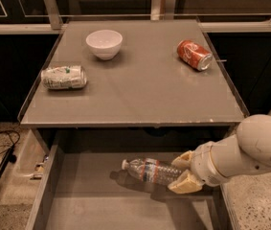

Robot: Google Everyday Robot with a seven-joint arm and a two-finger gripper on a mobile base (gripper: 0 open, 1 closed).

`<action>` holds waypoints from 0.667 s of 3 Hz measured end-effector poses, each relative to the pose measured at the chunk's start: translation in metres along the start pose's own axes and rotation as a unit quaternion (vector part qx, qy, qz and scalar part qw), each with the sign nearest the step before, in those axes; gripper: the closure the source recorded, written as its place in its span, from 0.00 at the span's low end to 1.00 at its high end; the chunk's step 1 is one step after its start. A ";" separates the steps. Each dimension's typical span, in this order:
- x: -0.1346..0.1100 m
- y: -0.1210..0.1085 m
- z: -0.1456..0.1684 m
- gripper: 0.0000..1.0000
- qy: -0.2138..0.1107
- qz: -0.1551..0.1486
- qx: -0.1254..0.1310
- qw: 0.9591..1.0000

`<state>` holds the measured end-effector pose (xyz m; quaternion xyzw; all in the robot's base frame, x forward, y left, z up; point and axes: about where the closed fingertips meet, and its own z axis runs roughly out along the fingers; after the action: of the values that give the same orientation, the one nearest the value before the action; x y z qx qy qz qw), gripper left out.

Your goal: Place water bottle into top drawer

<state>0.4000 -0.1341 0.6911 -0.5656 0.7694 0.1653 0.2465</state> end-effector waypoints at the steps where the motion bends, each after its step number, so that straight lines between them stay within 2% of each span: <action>1: 0.000 -0.007 0.022 1.00 -0.021 0.012 0.023 0.999; 2: 0.002 -0.001 0.047 1.00 -0.049 0.024 0.026 0.998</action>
Offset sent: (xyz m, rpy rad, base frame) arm 0.0068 0.0390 -0.0679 0.1700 -0.0470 -0.0951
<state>0.4097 -0.1107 0.6512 -0.5314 0.7740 0.1788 0.2943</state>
